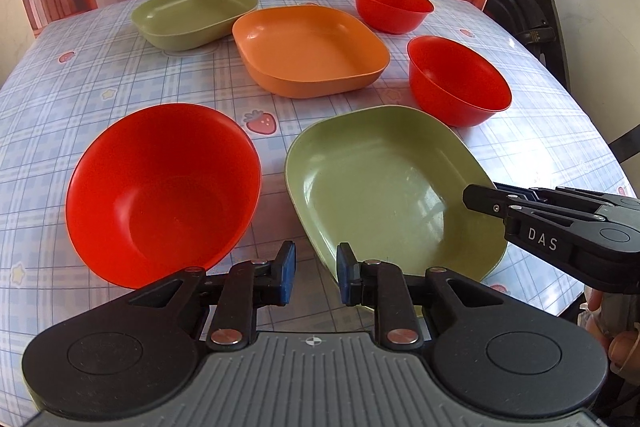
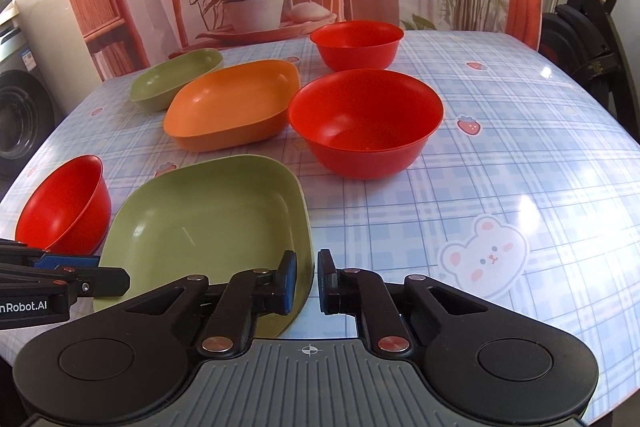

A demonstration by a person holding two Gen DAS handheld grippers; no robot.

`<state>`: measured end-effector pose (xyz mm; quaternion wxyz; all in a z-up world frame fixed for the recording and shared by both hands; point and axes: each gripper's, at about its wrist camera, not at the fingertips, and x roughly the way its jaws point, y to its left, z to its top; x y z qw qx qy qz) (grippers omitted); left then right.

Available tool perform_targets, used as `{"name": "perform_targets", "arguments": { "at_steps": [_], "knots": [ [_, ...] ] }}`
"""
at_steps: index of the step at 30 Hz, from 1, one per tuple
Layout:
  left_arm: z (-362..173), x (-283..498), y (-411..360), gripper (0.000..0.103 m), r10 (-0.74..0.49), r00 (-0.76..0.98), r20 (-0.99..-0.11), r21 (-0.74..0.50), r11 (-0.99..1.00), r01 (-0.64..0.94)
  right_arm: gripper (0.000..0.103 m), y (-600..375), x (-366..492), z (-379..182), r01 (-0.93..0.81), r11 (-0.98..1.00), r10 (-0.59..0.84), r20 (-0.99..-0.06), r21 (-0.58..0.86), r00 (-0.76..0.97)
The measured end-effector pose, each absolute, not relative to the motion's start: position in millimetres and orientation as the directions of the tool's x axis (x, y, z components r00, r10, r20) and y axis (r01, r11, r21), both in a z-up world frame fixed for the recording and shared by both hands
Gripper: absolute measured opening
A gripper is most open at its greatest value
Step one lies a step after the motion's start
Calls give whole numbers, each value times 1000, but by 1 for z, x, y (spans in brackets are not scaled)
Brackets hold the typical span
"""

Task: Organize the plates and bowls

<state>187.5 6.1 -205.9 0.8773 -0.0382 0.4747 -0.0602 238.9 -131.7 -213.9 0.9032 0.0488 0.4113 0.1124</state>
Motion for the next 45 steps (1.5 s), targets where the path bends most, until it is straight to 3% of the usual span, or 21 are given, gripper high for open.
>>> {"name": "perform_targets", "arguments": {
  "at_steps": [9,25,33,40,45],
  "knots": [
    [-209,187,3,14,-154,546,-823,-139,988,70,7,-135,237,-215,-155,967,253,-730,201,634],
    [-193,183,2,14,-156,590,-792,-114,988,108,6,-136,237,-201,-156,965,262,-714,211,649],
    [-149,194,5,15,-159,634,-757,-97,987,131,7,-139,250,-157,-170,955,292,-660,244,692],
    [-95,213,19,15,-192,717,-670,-123,981,148,7,-140,278,-98,-220,944,322,-558,244,765],
    [-56,224,17,16,-169,781,-601,-67,985,161,7,-137,299,-66,-234,943,325,-496,239,805]
  ]
}}
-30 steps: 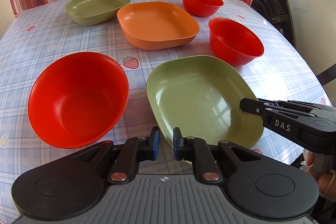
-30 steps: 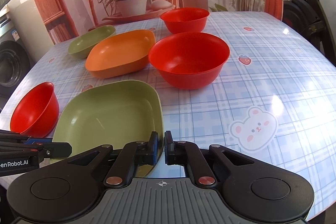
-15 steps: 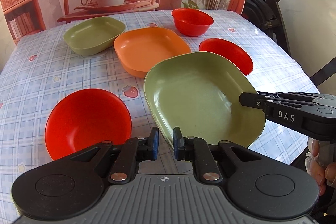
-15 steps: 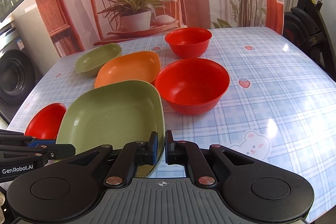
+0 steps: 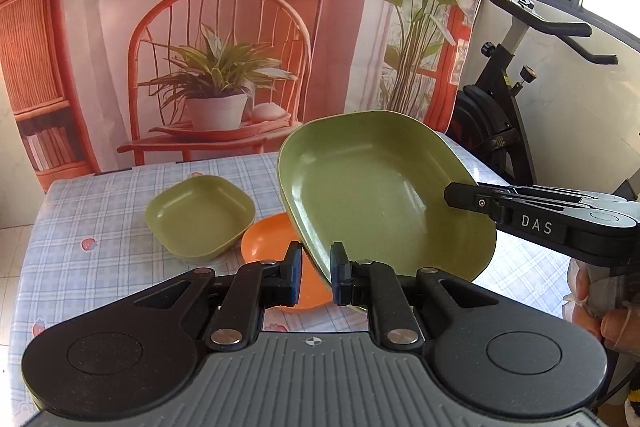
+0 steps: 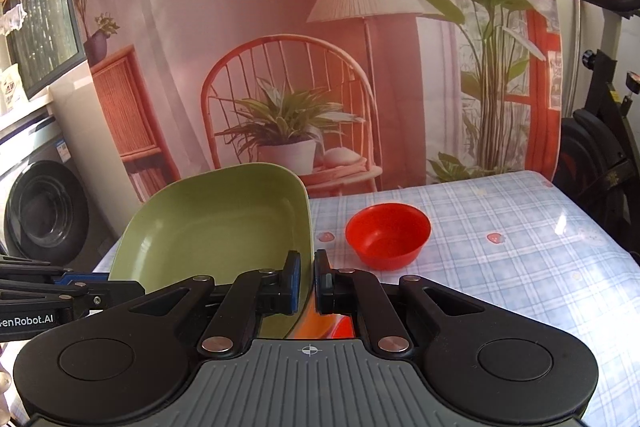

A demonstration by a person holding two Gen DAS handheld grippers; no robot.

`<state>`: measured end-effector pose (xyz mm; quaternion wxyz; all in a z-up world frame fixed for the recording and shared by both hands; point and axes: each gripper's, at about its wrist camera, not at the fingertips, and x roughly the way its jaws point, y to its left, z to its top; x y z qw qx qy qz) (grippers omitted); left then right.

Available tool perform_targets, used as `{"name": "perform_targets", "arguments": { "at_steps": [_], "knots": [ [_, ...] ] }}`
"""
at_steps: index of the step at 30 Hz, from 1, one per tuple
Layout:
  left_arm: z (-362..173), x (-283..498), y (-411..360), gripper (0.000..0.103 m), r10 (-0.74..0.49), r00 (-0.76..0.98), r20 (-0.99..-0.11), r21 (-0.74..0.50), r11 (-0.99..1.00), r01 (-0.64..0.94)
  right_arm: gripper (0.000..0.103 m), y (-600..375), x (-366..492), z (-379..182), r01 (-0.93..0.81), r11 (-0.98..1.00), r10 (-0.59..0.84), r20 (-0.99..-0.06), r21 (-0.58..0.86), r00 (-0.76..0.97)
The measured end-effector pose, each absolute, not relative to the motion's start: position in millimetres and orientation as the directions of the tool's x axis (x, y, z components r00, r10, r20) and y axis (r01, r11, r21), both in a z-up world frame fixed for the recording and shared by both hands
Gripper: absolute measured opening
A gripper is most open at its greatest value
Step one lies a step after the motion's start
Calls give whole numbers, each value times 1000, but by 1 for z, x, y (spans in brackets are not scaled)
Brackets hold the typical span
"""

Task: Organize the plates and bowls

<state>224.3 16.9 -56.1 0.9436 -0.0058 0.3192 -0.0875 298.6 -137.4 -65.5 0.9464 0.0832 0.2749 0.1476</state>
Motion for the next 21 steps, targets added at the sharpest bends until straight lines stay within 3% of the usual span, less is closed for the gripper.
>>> {"name": "perform_targets", "arguments": {
  "at_steps": [10,21],
  "knots": [
    [-20,261,29,15,-181,806,-564,-99,984,151,7,-129,343,-29,-234,935,333,-429,267,840],
    [-91,309,55,15,-205,691,-693,-168,978,122,7,-105,390,-100,-175,956,284,-602,235,746]
  ]
}}
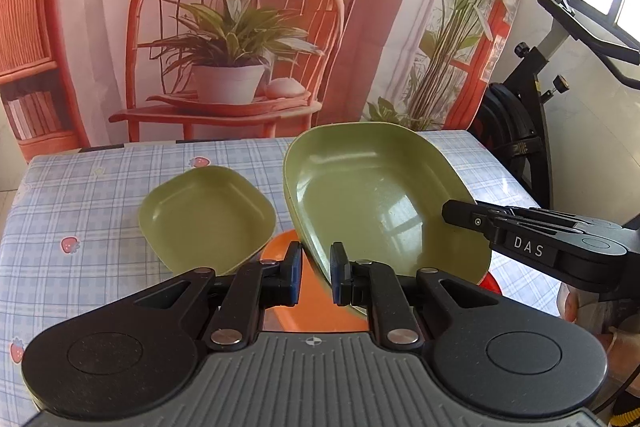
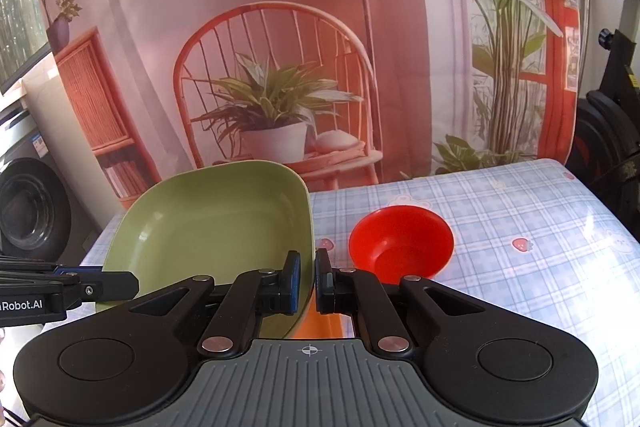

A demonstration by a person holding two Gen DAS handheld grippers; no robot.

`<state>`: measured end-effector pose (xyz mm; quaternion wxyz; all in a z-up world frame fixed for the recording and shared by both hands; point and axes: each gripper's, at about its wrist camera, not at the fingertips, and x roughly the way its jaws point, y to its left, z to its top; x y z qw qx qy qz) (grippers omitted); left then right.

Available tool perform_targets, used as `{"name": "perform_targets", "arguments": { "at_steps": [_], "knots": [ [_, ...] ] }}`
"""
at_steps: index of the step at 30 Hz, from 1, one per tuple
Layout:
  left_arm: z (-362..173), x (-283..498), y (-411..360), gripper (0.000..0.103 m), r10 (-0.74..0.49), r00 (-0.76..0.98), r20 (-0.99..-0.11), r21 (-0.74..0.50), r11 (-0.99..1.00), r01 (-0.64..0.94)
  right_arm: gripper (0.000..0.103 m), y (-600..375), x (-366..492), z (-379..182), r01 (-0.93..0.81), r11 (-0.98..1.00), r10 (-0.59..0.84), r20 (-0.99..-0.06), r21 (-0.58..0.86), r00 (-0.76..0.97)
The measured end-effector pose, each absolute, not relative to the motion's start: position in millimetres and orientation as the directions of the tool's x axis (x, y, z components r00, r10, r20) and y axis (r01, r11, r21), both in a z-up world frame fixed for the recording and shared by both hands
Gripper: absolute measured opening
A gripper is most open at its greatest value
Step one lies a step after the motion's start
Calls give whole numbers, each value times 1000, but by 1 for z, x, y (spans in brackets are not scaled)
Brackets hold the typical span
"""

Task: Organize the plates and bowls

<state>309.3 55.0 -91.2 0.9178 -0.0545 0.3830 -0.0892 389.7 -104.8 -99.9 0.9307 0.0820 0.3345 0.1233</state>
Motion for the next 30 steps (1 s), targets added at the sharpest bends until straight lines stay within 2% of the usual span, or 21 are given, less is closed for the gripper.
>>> {"name": "perform_targets", "arguments": {
  "at_steps": [7,13,30],
  "knots": [
    [-130,336,58,15,-218,628,-747,-180,976,124,7,-97,413,-145,-121,967,247,-707,224,662],
    [-158,344,67,15,-243,577,-780,-243,967,78,7,-96,422,-171,-110,966,250,-743,234,621],
    [-178,349,56,15,-179,551,-815,-159,984,85,6,-78,429,-181,-189,977,195,-743,94,640]
  ]
}}
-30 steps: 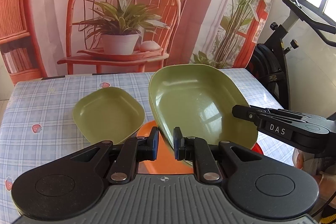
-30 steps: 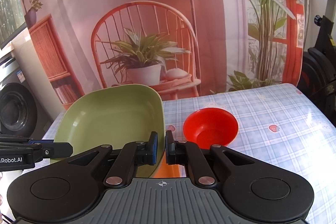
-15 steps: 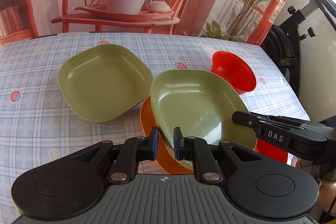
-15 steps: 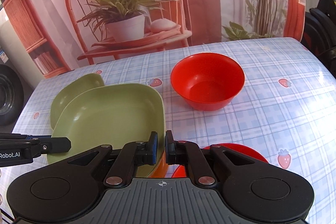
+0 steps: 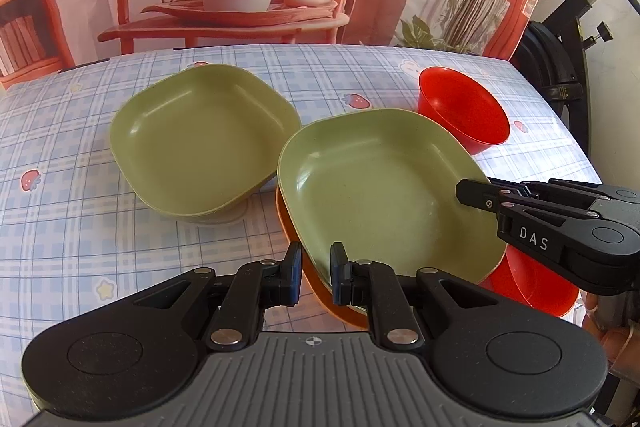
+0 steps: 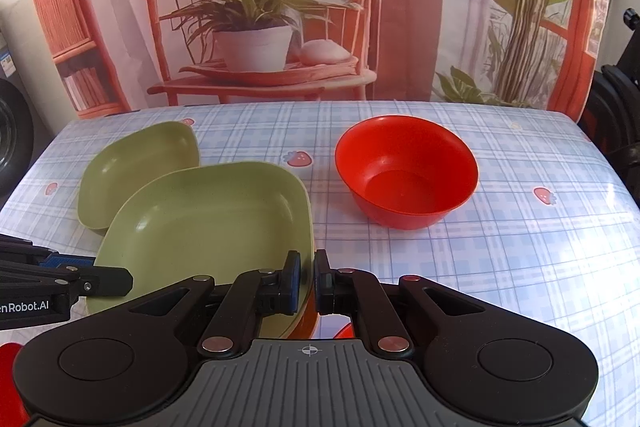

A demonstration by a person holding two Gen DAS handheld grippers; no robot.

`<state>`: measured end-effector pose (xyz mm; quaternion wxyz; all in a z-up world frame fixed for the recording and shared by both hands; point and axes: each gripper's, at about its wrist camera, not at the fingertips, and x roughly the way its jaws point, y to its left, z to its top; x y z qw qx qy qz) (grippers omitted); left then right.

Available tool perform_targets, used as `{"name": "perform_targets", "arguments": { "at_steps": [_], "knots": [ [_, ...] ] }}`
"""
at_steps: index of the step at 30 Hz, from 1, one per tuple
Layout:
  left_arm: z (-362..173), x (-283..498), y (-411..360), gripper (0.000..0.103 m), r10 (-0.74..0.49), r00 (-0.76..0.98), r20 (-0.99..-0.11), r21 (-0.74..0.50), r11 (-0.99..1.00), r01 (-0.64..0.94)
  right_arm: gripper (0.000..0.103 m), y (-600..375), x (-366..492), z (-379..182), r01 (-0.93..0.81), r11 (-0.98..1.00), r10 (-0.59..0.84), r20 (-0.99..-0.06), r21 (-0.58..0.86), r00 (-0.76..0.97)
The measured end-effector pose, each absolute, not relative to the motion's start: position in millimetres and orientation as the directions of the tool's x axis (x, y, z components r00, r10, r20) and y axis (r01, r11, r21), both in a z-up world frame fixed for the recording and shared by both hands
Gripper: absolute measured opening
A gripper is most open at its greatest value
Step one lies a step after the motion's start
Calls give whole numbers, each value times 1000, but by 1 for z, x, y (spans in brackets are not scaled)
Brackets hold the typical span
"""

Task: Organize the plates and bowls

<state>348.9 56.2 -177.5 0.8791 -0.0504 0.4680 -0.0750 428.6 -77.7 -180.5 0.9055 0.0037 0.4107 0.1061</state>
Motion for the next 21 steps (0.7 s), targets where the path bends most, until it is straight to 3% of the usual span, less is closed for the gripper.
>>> {"name": "perform_targets", "arguments": {
  "at_steps": [11,21],
  "knots": [
    [-182,350,56,15,-140,560,-817,-124,990,67,6,-76,426,-185,-201,975,201,-739,90,643],
    [-180,340,65,18,-149,572,-807,-167,986,21,10,-82,416,-187,-193,975,212,-752,115,624]
  ]
}}
